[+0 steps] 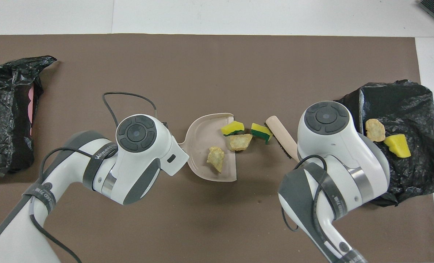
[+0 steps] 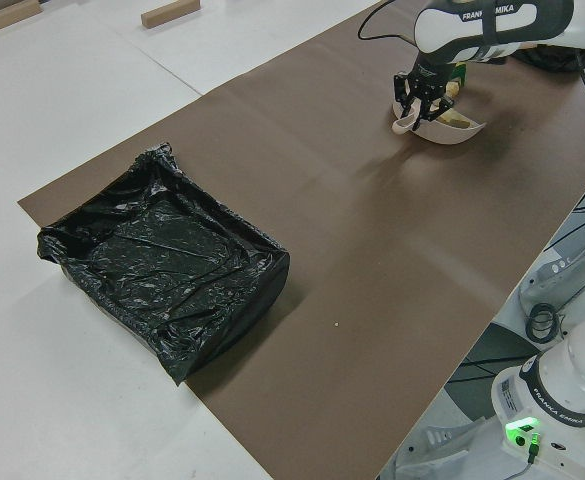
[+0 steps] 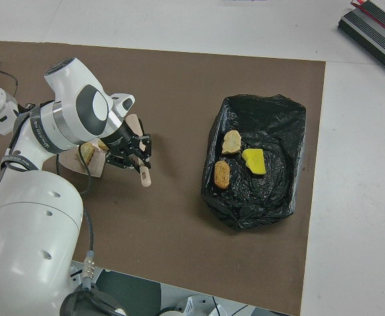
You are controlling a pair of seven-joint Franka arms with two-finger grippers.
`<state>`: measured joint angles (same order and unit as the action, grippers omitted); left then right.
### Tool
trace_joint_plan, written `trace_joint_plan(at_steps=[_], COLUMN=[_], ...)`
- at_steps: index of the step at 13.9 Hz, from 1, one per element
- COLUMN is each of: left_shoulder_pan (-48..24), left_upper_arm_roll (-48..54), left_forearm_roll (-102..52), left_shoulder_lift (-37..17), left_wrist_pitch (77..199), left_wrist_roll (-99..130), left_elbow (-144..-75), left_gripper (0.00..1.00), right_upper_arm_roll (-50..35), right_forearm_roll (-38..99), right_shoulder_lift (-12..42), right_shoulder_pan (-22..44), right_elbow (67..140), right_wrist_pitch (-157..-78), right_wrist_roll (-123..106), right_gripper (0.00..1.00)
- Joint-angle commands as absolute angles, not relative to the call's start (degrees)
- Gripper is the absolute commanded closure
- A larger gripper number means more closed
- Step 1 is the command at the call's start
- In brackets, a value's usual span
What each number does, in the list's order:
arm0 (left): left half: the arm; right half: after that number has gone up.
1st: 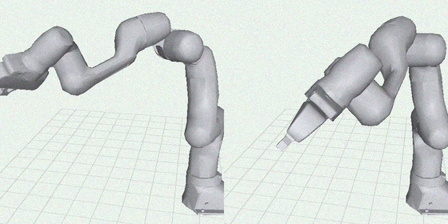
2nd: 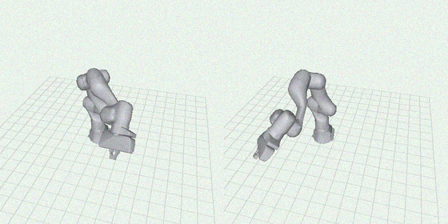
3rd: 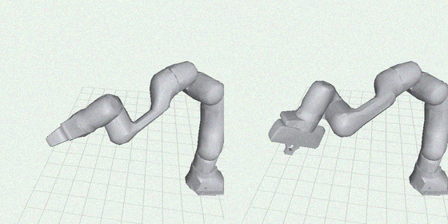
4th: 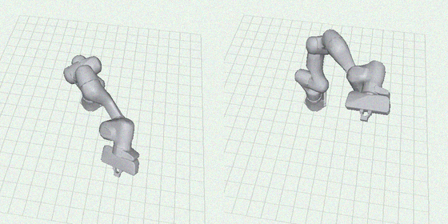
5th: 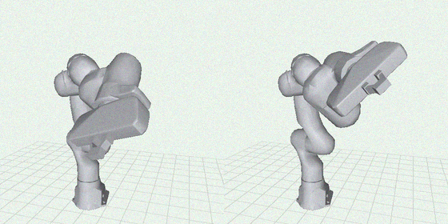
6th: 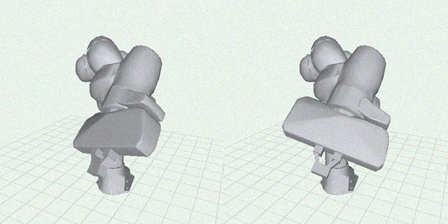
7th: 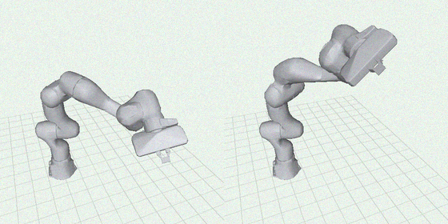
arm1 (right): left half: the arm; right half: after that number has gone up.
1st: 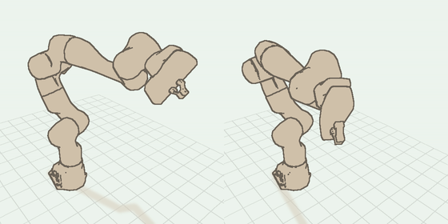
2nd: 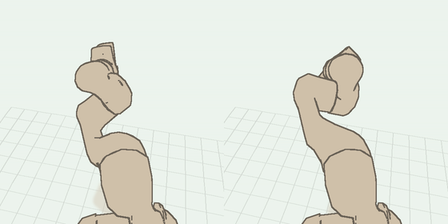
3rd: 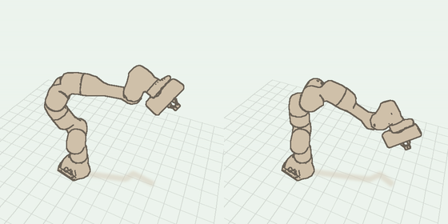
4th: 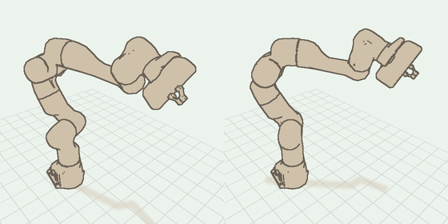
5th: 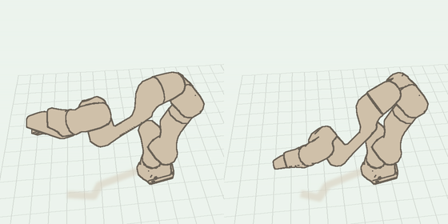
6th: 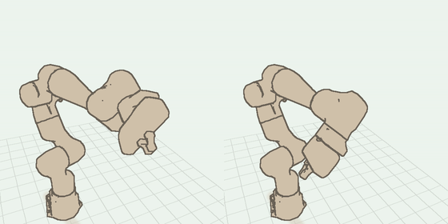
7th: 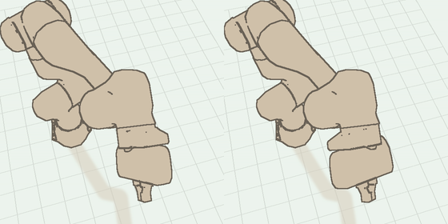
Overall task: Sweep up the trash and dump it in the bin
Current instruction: 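Hold the dustpan with the left gripper while the right gripper sweeps trash in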
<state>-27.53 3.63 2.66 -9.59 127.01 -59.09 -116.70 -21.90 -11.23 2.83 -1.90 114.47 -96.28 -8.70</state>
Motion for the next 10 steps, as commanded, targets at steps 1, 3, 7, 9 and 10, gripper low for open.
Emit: trace_joint_plan(at_steps=[1, 3, 7, 9, 10], left_shoulder_pan=[-28.12, -28.04, -28.13, -28.21, -28.21], left_upper_arm_roll=[3.08, 3.08, 3.08, 3.08, 3.08], left_forearm_roll=[2.2, 2.2, 2.28, 2.28, 2.2], left_shoulder_lift=[-8.17, -8.17, -8.17, -8.26, -8.17], left_wrist_pitch=[128.93, 128.85, 129.02, 129.02, 129.02], left_wrist_roll=[-59.24, -59.24, -59.15, -59.06, -59.06], left_elbow=[-118.83, -118.83, -118.83, -118.83, -118.83], left_gripper=[1.0, 1.0, 1.0, 1.0, 1.0], right_upper_arm_roll=[-22.59, -22.67, -23.11, -23.2, -23.12], right_forearm_roll=[-14.31, -15.64, -14.33, -9.35, -6.36], right_shoulder_lift=[5.34, 8.69, 10.28, 10.28, 9.85], right_shoulder_pan=[-5.01, -4.57, -2.9, -0.98, -0.01], right_elbow=[114.43, 114.43, 114.7, 114.78, 115.13], right_wrist_pitch=[-100.62, -103.88, -104.41, -104.15, -104.24], right_wrist_roll=[-13.09, -11.79, -7.4, -5.37, -4.58], right_gripper=[1.0, 1.0, 1.0, 1.0, 1.0])
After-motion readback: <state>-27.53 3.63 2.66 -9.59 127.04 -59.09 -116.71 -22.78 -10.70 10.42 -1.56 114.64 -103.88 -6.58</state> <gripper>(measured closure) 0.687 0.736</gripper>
